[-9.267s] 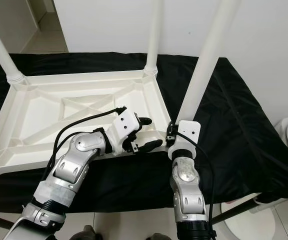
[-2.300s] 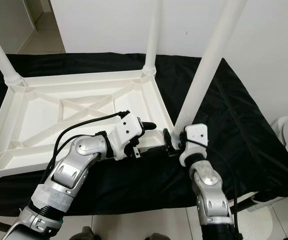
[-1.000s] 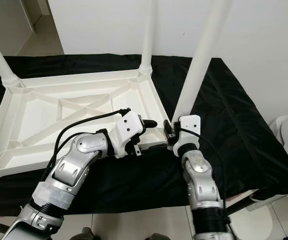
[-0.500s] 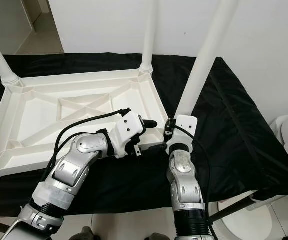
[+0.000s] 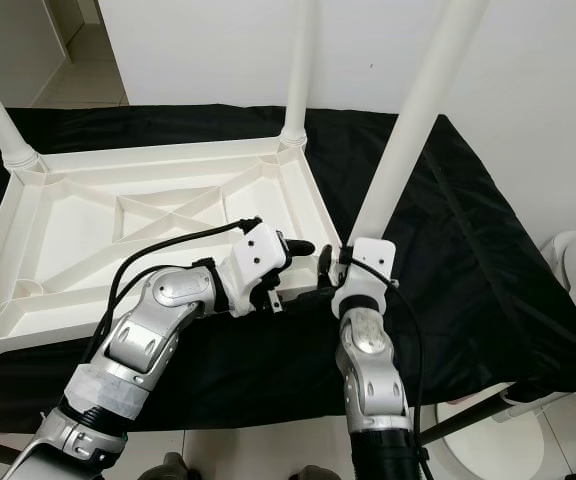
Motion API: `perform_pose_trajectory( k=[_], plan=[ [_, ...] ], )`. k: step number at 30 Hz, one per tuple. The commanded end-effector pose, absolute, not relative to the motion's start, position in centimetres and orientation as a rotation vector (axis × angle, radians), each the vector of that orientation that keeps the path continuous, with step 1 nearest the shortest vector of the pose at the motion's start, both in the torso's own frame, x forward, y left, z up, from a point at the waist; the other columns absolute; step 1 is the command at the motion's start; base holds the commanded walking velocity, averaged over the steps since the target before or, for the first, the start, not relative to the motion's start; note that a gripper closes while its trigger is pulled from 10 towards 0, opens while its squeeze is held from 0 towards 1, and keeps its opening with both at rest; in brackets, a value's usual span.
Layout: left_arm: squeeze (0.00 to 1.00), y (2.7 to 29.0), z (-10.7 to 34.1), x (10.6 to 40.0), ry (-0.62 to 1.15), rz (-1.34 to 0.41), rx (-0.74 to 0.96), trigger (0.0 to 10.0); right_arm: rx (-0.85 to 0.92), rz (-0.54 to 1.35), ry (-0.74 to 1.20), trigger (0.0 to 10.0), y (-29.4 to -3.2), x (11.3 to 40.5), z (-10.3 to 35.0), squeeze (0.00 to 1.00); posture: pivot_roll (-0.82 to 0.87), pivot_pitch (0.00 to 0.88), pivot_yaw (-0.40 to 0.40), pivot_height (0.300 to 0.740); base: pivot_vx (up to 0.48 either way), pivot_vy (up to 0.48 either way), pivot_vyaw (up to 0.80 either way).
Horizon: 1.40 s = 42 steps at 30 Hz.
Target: Building children table
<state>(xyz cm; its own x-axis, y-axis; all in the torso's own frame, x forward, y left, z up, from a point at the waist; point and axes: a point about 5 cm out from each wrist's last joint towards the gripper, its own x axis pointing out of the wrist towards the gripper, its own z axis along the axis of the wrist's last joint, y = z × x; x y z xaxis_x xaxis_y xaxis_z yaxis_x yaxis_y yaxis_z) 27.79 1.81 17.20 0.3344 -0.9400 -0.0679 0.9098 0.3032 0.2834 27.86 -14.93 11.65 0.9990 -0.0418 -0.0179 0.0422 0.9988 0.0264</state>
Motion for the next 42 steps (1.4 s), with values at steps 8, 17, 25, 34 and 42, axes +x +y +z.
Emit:
perform_pose_trajectory(
  k=[8, 17, 25, 34, 42],
  plan=[
    [0.00, 1.8, 16.8, 28.0, -0.115, -1.153, 0.287, 10.0, -0.015, 0.107, -0.018, 10.0, -16.5, 27.7, 11.8, 0.00, -0.03, 0.000, -0.028, 0.740, 0.000, 0.000, 0.00],
    [0.00, 1.6, 17.0, 28.2, -0.122, -1.156, 0.288, 10.0, -0.148, 0.353, -0.025, 10.0, -17.9, 29.3, 12.7, 0.00, -0.02, 0.000, -0.030, 0.740, 0.000, 0.000, 0.00],
    [0.00, 1.8, 17.1, 28.2, -0.127, -1.143, 0.291, 10.0, -0.180, 0.524, 0.041, 0.0, -17.0, 29.8, 11.7, 0.00, 0.00, 0.000, -0.041, 0.740, 0.000, 0.000, 0.00],
    [0.00, 2.0, 17.1, 28.1, -0.124, -1.137, 0.293, 10.0, -0.145, 0.557, 0.060, 0.0, -17.5, 29.2, 10.8, 0.00, 0.00, 0.000, -0.034, 0.740, 0.000, 0.000, 0.00],
    [0.00, 2.0, 17.1, 28.3, -0.124, -1.140, 0.294, 10.0, -0.136, 0.371, 0.064, 10.0, -18.5, 29.9, 10.8, 0.00, -0.01, 0.000, -0.026, 0.740, 0.000, 0.000, 0.00]
  ],
)
